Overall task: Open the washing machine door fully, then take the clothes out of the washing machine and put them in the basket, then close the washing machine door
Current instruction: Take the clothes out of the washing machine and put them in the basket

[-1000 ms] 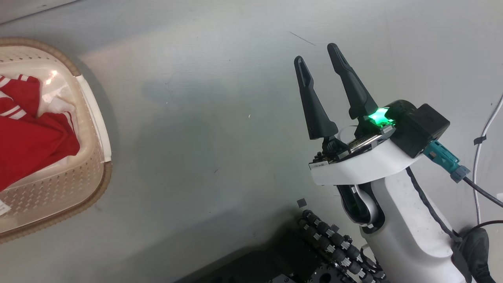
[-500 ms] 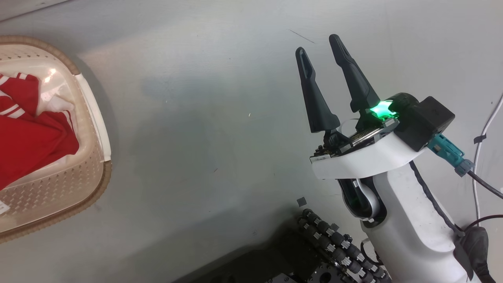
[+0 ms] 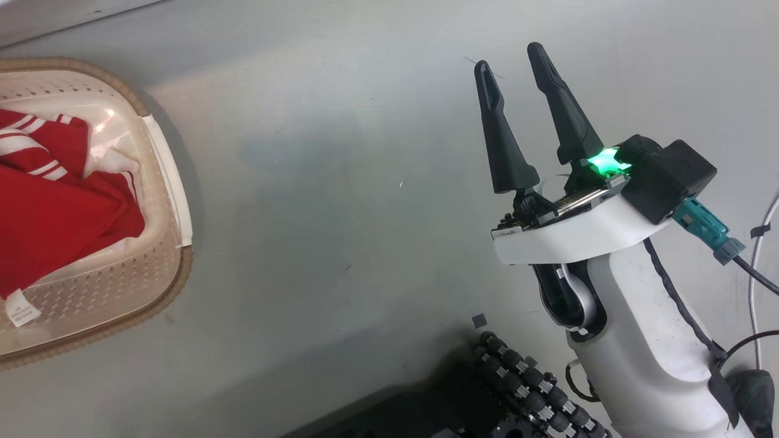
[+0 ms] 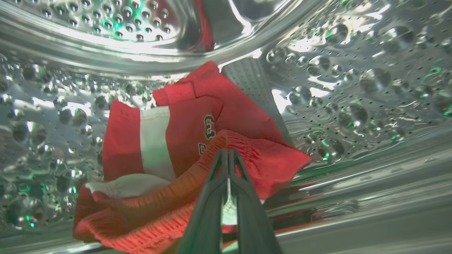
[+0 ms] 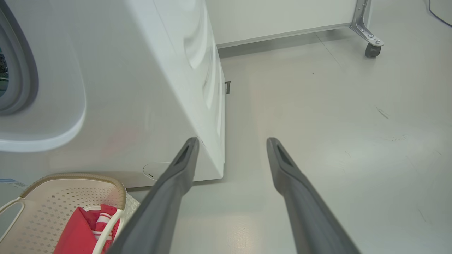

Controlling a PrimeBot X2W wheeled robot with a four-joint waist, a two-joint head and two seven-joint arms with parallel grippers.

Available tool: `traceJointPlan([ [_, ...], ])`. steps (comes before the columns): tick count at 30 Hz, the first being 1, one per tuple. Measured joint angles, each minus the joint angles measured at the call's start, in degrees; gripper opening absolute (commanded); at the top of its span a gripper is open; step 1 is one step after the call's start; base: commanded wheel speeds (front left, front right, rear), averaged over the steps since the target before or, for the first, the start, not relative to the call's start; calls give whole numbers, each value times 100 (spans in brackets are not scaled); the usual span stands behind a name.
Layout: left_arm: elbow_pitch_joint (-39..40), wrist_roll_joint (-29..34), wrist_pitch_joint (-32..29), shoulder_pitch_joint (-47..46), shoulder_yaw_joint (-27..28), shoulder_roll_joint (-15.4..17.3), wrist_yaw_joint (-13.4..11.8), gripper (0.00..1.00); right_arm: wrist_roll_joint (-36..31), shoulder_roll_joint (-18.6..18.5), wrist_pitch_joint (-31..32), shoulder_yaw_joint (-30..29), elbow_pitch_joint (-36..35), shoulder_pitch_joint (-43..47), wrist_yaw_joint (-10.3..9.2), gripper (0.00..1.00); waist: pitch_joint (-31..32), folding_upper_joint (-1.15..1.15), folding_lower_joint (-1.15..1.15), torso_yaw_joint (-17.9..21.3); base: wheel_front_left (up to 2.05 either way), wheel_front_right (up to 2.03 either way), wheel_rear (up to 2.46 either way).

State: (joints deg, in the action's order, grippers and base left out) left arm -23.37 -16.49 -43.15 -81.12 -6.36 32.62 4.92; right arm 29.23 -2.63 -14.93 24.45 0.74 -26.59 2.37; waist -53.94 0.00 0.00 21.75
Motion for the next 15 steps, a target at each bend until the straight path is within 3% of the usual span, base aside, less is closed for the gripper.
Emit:
traceJointPlan([
  [15, 130, -49, 1622, 854, 53, -545, -59, 0, -328, -3, 0, -164, 197, 13, 10, 100, 469, 0, 0, -312, 0, 0, 0],
])
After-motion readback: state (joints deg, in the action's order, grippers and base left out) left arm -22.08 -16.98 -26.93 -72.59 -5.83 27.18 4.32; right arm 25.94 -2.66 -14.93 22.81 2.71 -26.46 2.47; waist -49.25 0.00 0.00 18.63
